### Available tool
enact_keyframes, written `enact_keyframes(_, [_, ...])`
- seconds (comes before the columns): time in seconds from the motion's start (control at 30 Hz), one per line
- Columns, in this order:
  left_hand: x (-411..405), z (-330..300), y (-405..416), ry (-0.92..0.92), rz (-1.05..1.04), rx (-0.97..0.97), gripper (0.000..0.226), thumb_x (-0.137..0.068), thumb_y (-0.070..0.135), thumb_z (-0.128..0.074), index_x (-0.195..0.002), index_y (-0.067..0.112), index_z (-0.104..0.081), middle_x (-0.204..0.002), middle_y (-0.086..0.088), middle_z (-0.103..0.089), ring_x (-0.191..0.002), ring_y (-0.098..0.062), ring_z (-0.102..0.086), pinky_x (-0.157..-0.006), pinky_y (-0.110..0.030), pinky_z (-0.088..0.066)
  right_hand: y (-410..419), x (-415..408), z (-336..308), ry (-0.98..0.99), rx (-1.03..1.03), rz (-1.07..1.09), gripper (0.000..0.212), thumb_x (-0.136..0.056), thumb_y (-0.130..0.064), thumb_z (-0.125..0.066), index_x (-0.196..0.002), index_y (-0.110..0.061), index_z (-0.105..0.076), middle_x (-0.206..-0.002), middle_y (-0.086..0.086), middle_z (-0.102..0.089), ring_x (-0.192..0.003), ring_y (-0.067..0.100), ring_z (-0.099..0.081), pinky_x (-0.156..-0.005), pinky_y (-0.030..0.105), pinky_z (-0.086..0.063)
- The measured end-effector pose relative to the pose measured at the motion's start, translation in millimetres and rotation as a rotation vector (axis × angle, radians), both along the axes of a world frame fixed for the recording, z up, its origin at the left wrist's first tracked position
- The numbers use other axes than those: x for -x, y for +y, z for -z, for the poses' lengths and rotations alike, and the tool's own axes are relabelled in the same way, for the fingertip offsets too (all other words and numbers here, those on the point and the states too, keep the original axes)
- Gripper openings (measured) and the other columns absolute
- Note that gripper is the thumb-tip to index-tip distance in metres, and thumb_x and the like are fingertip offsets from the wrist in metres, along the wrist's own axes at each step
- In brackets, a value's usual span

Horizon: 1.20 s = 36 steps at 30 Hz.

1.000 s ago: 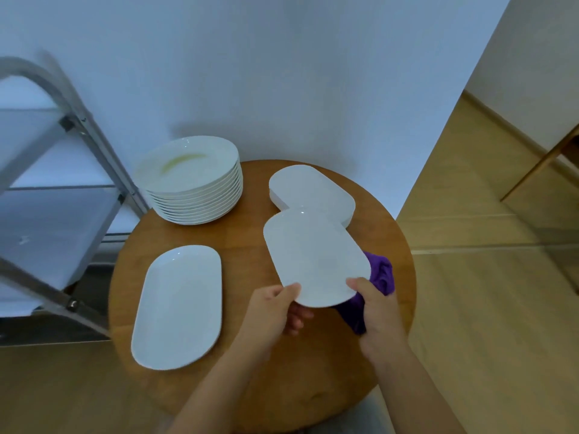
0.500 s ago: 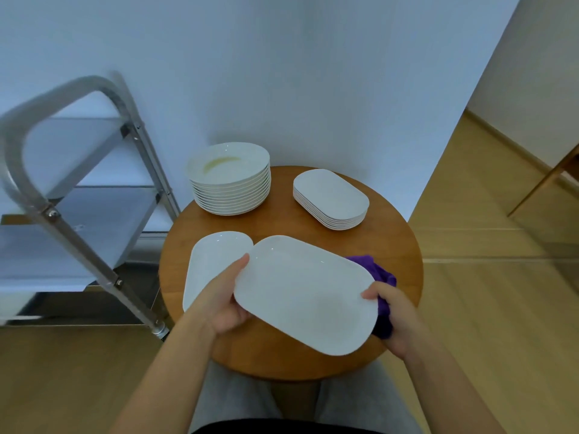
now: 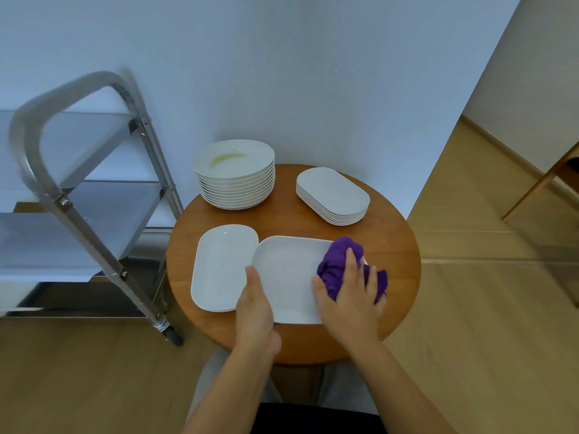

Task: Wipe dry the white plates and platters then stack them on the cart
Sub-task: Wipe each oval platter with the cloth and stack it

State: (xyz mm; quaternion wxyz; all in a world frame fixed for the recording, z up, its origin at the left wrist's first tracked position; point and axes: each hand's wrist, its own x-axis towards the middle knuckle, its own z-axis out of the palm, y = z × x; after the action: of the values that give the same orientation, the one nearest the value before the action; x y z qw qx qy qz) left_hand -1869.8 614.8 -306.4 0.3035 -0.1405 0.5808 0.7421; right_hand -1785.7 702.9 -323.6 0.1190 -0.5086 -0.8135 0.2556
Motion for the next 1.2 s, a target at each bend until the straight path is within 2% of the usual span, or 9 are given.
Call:
enact_keyframes(0.17, [4, -1, -5, 0.090, 0.044, 0.061, 0.037, -0.089, 0.059, -0.038, -0.114, 0.033, -0.048, -0.097, 0.001, -0.063, -0.087, -0.023, -0.064, -0.065, -0.033, -0.057, -20, 29, 3, 0.190, 0.063, -0.059, 0.068, -0.093, -0.058, -0.035, -0.149, -0.033, -0.007, -0.158, -0.006, -0.011, -0.145, 0.021, -0.004, -0.116, 0.047, -0.004])
enact_keyframes(0.27, [3, -2, -9, 0.037, 0.085, 0.001, 0.040, -0.090, 0.059, -0.036, -0.106, 0.028, -0.055, -0.098, -0.004, -0.066, -0.091, -0.022, -0.064, -0.065, -0.031, -0.056, -38, 43, -1, 0.261, -0.129, -0.264, 0.057, -0.094, -0.052, -0.036, -0.145, -0.030, -0.024, -0.154, -0.005, -0.025, -0.143, 0.021, -0.016, -0.117, 0.047, -0.014])
enact_keyframes(0.37, [10, -3, -15, -0.012, 0.025, -0.065, 0.047, -0.091, 0.060, -0.034, -0.102, 0.023, -0.060, -0.094, -0.004, -0.070, -0.091, -0.022, -0.065, -0.066, -0.031, -0.054, -41, 57, -8, 0.240, -0.140, -0.488, 0.054, -0.093, -0.045, -0.042, -0.144, -0.030, -0.030, -0.152, -0.006, -0.030, -0.143, 0.018, -0.017, -0.116, 0.042, -0.008])
enact_keyframes(0.5, [27, -7, -25, -0.100, -0.008, -0.171, 0.054, -0.090, 0.061, -0.035, -0.117, 0.019, -0.055, -0.106, -0.009, -0.067, -0.099, -0.026, -0.063, -0.080, -0.036, -0.054, -45, 57, -10, 0.344, -0.013, -0.669, 0.052, -0.089, -0.034, -0.048, -0.139, -0.030, -0.038, -0.147, -0.008, -0.037, -0.139, 0.012, -0.023, -0.113, 0.031, -0.008])
enact_keyframes(0.7, [29, -9, -30, -0.209, -0.022, -0.251, 0.049, -0.090, 0.051, -0.046, -0.125, 0.016, -0.048, -0.115, -0.014, -0.062, -0.103, -0.031, -0.060, -0.080, -0.042, -0.055, -25, 39, -12, 0.328, -0.066, -0.812, 0.044, -0.081, -0.030, -0.053, -0.124, -0.021, -0.056, -0.131, -0.004, -0.055, -0.130, 0.011, -0.038, -0.106, 0.024, -0.015])
enact_keyframes(0.83, [33, -13, -24, -0.164, -0.033, -0.197, 0.039, -0.091, 0.050, -0.046, -0.119, 0.023, -0.048, -0.111, -0.010, -0.061, -0.100, -0.030, -0.061, -0.072, -0.044, -0.056, -12, 26, -13, 0.332, -0.194, -0.826, 0.039, -0.080, -0.024, -0.060, -0.118, -0.018, -0.062, -0.126, -0.001, -0.061, -0.128, 0.011, -0.041, -0.108, 0.027, -0.012])
enact_keyframes(0.97, [32, -10, -24, -0.074, -0.060, -0.104, 0.024, -0.090, 0.054, -0.045, -0.092, 0.032, -0.053, -0.097, -0.003, -0.066, -0.086, -0.025, -0.065, -0.058, -0.037, -0.056, 4, 6, -8, 0.299, -0.208, -0.790, 0.043, -0.075, -0.030, -0.060, -0.117, -0.021, -0.061, -0.128, -0.004, -0.059, -0.123, -0.003, -0.029, -0.109, 0.029, -0.014])
enact_keyframes(1.1, [36, -12, -25, 0.049, -0.067, 0.000, 0.026, -0.087, 0.061, -0.042, -0.090, 0.038, -0.053, -0.090, 0.003, -0.066, -0.083, -0.023, -0.065, -0.050, -0.030, -0.054, 15, -18, -6, 0.262, -0.423, -0.616, 0.045, -0.064, -0.025, -0.068, -0.107, -0.011, -0.064, -0.114, 0.008, -0.066, -0.114, 0.020, -0.053, -0.097, 0.053, -0.038])
enact_keyframes(1.2, [33, -19, -19, 0.090, -0.041, 0.015, 0.026, -0.088, 0.061, -0.042, -0.086, 0.036, -0.052, -0.088, 0.005, -0.064, -0.082, -0.021, -0.063, -0.051, -0.030, -0.052, 3, -18, -3, 0.277, -0.450, -0.484, 0.047, -0.067, -0.024, -0.067, -0.112, -0.011, -0.061, -0.118, 0.009, -0.065, -0.114, 0.031, -0.058, -0.098, 0.053, -0.034])
